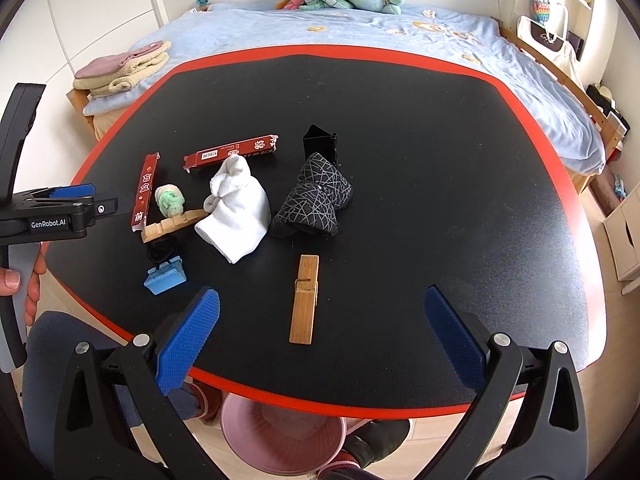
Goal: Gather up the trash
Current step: 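Grasp the red SURPRISE box with the left gripper while the right gripper grasps the wooden clothespin, then carry both held items over the pink bin and open both grippers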
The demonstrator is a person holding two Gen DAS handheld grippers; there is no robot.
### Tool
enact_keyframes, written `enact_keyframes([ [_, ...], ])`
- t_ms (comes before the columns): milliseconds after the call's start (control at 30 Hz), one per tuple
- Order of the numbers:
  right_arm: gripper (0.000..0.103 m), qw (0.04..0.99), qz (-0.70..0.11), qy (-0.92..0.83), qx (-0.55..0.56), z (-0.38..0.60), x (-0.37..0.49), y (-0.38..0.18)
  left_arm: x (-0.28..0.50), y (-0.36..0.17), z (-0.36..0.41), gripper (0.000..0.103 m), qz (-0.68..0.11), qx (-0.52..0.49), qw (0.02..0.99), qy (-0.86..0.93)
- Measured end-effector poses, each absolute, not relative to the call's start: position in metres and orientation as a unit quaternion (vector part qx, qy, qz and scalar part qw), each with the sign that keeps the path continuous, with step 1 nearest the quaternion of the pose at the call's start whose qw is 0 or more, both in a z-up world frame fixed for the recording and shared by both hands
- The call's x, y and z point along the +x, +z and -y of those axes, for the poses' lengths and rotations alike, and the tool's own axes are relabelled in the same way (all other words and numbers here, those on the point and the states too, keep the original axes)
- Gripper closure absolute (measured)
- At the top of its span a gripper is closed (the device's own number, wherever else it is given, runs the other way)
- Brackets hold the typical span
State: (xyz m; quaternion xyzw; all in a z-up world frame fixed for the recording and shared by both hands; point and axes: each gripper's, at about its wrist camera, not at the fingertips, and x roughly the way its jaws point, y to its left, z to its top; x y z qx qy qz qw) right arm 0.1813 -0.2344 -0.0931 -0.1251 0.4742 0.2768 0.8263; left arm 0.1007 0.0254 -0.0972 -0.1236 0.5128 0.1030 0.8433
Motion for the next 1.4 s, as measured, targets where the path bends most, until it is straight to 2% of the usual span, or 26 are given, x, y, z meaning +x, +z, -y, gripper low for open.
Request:
enact_keyframes([
  [100, 0.004, 0.824, -0.477, 0.278, -0.125, 0.236, 0.184, -0.099, 0.106, -0.105, -0.025, 0.006, -0.519, -0.118, 0.839, 0.111],
  [200, 0.017, 0.821, -0.483, 0.275, -0.131, 0.234, 0.185, -0.106, 0.108, -0.110, -0.020, 0.009, -0.524, -0.108, 0.836, 0.118],
  [367, 0.029, 0.819, -0.487, 0.273, -0.134, 0.232, 0.187, -0.113, 0.108, -0.112, -0.015, 0.020, -0.525, -0.089, 0.837, 0.127],
  [433, 0.039, 0.818, -0.487, 0.273, -0.135, 0.231, 0.187, -0.114, 0.105, -0.110, -0.015, 0.028, -0.521, -0.086, 0.839, 0.130],
  [500, 0.044, 0.819, -0.485, 0.273, -0.138, 0.229, 0.185, -0.114, 0.103, -0.107, -0.015, 0.044, -0.518, -0.084, 0.841, 0.130],
  [533, 0.048, 0.821, -0.483, 0.272, -0.140, 0.229, 0.184, -0.114, 0.103, -0.105, -0.014, 0.048, -0.516, -0.083, 0.843, 0.130],
  [667, 0.071, 0.822, -0.481, 0.272, -0.140, 0.230, 0.185, -0.113, 0.101, -0.103, -0.019, 0.077, -0.510, -0.092, 0.847, 0.116],
  [733, 0.087, 0.822, -0.480, 0.272, -0.141, 0.231, 0.185, -0.113, 0.101, -0.103, -0.020, 0.083, -0.509, -0.098, 0.849, 0.108],
  [767, 0.090, 0.822, -0.481, 0.273, -0.140, 0.231, 0.185, -0.113, 0.101, -0.104, -0.022, 0.088, -0.508, -0.102, 0.849, 0.103],
  [1067, 0.090, 0.823, -0.478, 0.280, -0.125, 0.235, 0.179, -0.105, 0.092, -0.098, -0.026, 0.089, -0.497, -0.110, 0.857, 0.074],
  [1400, 0.090, 0.831, -0.460, 0.292, -0.115, 0.253, 0.146, -0.073, 0.059, -0.062, -0.004, 0.089, -0.471, -0.074, 0.879, 0.022],
])
